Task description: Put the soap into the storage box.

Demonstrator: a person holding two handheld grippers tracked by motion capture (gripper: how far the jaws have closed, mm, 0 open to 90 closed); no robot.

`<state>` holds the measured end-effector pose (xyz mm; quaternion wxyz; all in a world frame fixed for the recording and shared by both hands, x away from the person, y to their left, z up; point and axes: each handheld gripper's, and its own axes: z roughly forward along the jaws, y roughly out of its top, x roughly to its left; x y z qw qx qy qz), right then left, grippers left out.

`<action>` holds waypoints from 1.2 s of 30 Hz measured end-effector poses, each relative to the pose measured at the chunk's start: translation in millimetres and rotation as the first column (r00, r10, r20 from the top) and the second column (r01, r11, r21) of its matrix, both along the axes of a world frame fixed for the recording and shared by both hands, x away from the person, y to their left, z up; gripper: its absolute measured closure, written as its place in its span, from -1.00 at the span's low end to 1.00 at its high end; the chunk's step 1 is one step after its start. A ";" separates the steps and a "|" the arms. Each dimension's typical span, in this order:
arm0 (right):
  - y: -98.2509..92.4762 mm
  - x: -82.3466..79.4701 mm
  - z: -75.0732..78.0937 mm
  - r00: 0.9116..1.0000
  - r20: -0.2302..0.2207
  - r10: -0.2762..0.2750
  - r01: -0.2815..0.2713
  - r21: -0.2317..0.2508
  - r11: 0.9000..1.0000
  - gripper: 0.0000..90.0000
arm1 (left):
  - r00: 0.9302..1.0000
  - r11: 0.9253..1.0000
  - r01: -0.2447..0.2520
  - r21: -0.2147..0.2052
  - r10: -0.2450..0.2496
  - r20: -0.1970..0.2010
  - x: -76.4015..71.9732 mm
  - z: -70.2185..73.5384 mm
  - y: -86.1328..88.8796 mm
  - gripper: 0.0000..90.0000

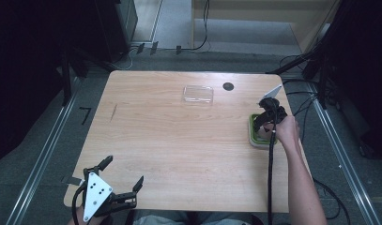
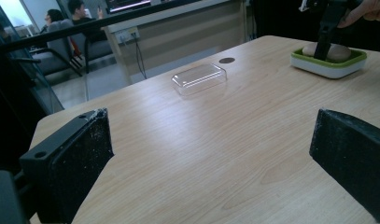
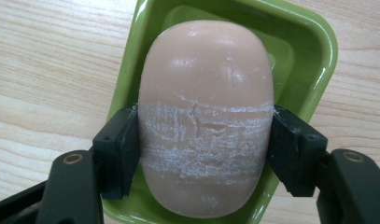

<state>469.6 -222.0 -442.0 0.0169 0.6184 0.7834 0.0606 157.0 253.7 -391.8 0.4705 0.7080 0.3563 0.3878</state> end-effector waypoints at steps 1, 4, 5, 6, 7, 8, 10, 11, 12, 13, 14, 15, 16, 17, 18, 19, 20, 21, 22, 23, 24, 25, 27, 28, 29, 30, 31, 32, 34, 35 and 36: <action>0.0 0.1 -0.5 1.000 0.000 -0.006 0.006 -0.001 1.000 -0.26 | 1.000 1.000 0.000 0.000 0.000 0.000 -0.1 0.0 -0.1 -1.00; -0.6 0.2 -1.6 1.000 0.000 -0.010 0.010 0.004 1.000 -0.26 | 1.000 1.000 0.000 -0.001 0.000 0.001 -0.1 0.0 0.1 -1.00; -0.2 0.2 -1.9 1.000 -0.001 -0.009 0.009 0.002 1.000 -0.26 | 1.000 1.000 0.000 -0.001 0.000 0.001 -0.1 0.0 0.1 -1.00; -0.2 0.2 -1.9 1.000 -0.001 -0.009 0.009 0.002 1.000 -0.26 | 1.000 1.000 -0.001 0.000 0.001 0.001 -0.1 0.0 0.2 -1.00; 0.3 0.3 -2.8 1.000 -0.003 -0.011 0.011 -0.001 1.000 -0.26 | 1.000 1.000 -0.002 0.001 0.002 0.000 -0.1 0.0 0.2 -1.00; 0.3 0.3 -2.8 1.000 -0.003 -0.011 0.011 -0.001 1.000 -0.26 | 1.000 1.000 -0.002 0.001 0.002 0.000 -0.1 0.0 0.2 -1.00; 0.6 0.6 -3.9 1.000 -0.008 -0.010 0.010 -0.001 1.000 -0.26 | 1.000 1.000 0.000 -0.001 0.000 0.001 -0.1 0.0 0.1 -1.00; 0.8 0.6 -3.8 1.000 -0.007 -0.010 0.010 -0.003 1.000 -0.25 | 1.000 1.000 -0.001 -0.001 0.001 0.001 0.0 0.0 0.2 -1.00; 0.8 0.5 -3.2 1.000 -0.002 -0.010 0.010 -0.002 1.000 -0.25 | 1.000 1.000 -0.001 -0.001 0.001 0.001 -0.1 0.0 0.1 -1.00; 0.8 0.2 -1.8 1.000 0.004 -0.005 0.005 -0.002 1.000 -0.24 | 1.000 1.000 0.000 0.001 0.000 0.001 -0.1 0.0 0.1 -1.00; 1.0 -0.3 -0.4 1.000 0.011 -0.002 0.002 -0.006 1.000 -0.24 | 1.000 1.000 0.001 0.002 -0.001 0.002 -0.1 0.1 0.1 -1.00; 1.9 -0.9 1.1 1.000 0.015 -0.002 0.002 -0.015 1.000 -0.24 | 1.000 1.000 0.000 0.001 0.000 0.001 -0.1 0.1 0.1 -1.00; 2.8 -1.3 1.7 1.000 0.011 0.001 -0.001 -0.022 1.000 -0.24 | 1.000 1.000 0.000 0.000 0.000 0.001 -0.1 0.0 0.1 -1.00; 3.4 -1.5 2.1 1.000 0.007 0.007 -0.007 -0.022 1.000 -0.24 | 1.000 1.000 0.000 0.000 0.000 0.001 -0.1 0.0 0.1 -1.00; 3.6 -1.7 2.3 1.000 0.010 0.009 -0.009 -0.021 1.000 -0.25 | 1.000 1.000 0.000 0.000 0.000 0.001 -0.2 0.0 0.1 -1.00; 3.9 -1.8 2.8 1.000 0.009 0.012 -0.012 -0.024 1.000 -0.25 | 1.000 1.000 0.000 0.001 0.000 0.001 -0.2 0.1 0.2 -1.00; 4.4 -2.0 3.4 1.000 0.010 0.014 -0.014 -0.031 0.999 -0.26 | 1.000 1.000 0.000 0.001 0.000 0.001 -0.2 0.1 0.2 -1.00; 5.0 -2.3 4.3 1.000 0.010 0.021 -0.020 -0.034 0.999 -0.27 | 1.000 1.000 0.000 -0.001 0.000 0.003 -0.5 0.0 0.3 -1.00; 6.0 -3.0 5.4 1.000 0.016 0.025 -0.024 -0.036 0.999 -0.29 | 1.000 1.000 -0.001 -0.002 0.001 0.003 -0.7 0.0 0.3 -1.00; 7.1 -3.6 7.1 0.999 0.016 0.034 -0.034 -0.042 0.999 -0.32 | 1.000 1.000 -0.001 -0.002 0.001 0.003 -0.8 0.0 0.4 -1.00; 8.5 -4.4 9.2 0.999 0.019 0.041 -0.040 -0.042 0.998 -0.32 | 1.000 1.000 -0.001 -0.002 0.001 0.003 -0.8 0.0 0.4 -1.00; 8.5 -4.4 9.2 0.999 0.019 0.041 -0.040 -0.042 0.998 -0.32 | 1.000 1.000 -0.001 0.000 0.001 0.004 -0.8 0.0 0.4 -1.00; 14.0 -7.9 16.2 0.997 0.025 0.069 -0.068 -0.044 0.997 -0.37 | 1.000 1.000 -0.002 0.002 0.002 0.004 -1.2 0.1 0.4 -1.00; 15.9 -9.3 18.7 0.996 0.028 0.082 -0.081 -0.043 0.996 -0.41 | 1.000 1.000 -0.002 0.002 0.002 0.004 -1.2 0.1 0.3 -1.00; 17.9 -11.1 21.4 0.995 0.030 0.093 -0.092 -0.044 0.995 -0.48 | 1.000 1.000 -0.001 0.005 0.001 0.004 -1.1 0.2 0.2 -1.00; 20.4 -13.3 24.0 0.994 0.033 0.102 -0.100 -0.046 0.994 -0.53 | 1.000 1.000 -0.001 0.006 0.001 0.004 -1.1 0.1 -0.1 -1.00; 22.6 -15.2 26.5 0.992 0.036 0.118 -0.117 -0.041 0.992 -0.54 | 1.000 1.000 0.000 0.007 0.000 0.005 -1.2 0.0 -0.4 -1.00; 22.6 -15.2 26.5 0.992 0.036 0.118 -0.117 -0.041 0.992 -0.54 | 1.000 1.000 0.000 0.007 0.000 0.005 -1.2 0.0 -0.4 -1.00; 30.9 -22.2 33.7 0.988 0.047 0.150 -0.149 -0.038 0.988 -0.68 | 1.000 1.000 -0.002 0.008 0.002 0.005 -1.3 0.0 -0.6 -1.00; 30.9 -22.2 33.7 0.988 0.047 0.150 -0.149 -0.038 0.988 -0.68 | 1.000 1.000 -0.002 0.007 0.002 0.004 -1.4 0.1 -0.5 -1.00; 34.0 -24.9 36.0 0.986 0.049 0.161 -0.159 -0.034 0.987 -0.69 | 1.000 1.000 -0.001 0.008 0.001 0.005 -1.5 0.2 -0.4 -1.00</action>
